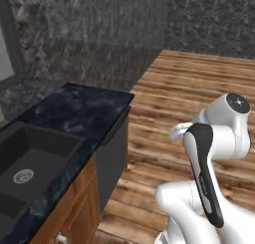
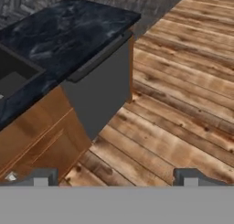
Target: Pick up the metallic utensils from the counter and place them in the open drawer. Make sure not to pick up any wooden utensils.
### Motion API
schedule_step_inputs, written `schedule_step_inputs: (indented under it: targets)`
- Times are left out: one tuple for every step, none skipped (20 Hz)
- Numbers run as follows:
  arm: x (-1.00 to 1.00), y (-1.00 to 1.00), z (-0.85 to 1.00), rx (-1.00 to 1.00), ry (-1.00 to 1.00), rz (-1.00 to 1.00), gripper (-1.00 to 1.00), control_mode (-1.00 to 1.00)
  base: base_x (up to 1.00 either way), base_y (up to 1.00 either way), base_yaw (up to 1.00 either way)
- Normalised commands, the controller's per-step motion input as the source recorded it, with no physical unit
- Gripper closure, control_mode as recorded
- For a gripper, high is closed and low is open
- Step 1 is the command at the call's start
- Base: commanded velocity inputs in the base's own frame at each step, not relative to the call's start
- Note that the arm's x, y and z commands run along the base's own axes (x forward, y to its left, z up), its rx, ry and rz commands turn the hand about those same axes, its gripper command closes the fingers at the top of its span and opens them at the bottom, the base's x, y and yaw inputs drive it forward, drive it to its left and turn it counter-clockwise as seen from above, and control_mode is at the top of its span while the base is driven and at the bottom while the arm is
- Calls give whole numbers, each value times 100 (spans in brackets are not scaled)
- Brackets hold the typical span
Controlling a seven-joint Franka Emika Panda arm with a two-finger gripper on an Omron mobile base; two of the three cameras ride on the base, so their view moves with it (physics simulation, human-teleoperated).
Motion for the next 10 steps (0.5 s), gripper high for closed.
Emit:
schedule_step_inputs:
  targets:
    - [0, 0, 0, 0, 0, 0, -100, 100, 56, -66, -51]
    - [0, 0, 0, 0, 0, 0, -100, 100, 59, -65, -48]
    - [0, 0, 0, 0, 0, 0, -100, 100, 56, -67, -48]
    - [0, 0, 0, 0, 0, 0, -100, 100, 59, -67, -43]
    - [0, 0, 0, 0, 0, 0, -100, 100, 58, -66, -35]
    - [0, 0, 0, 0, 0, 0, -100, 100, 62, -69, -29]
    - [0, 0, 0, 0, 0, 0, -100, 100, 58, -69, -24]
    - [0, 0, 0, 0, 0, 0, -100, 100, 49, -75, -23]
    - [0, 0, 0, 0, 0, 0, -100, 100, 23, -57, -29]
    - [0, 0, 0, 0, 0, 0, -100, 100, 16, -44, -34]
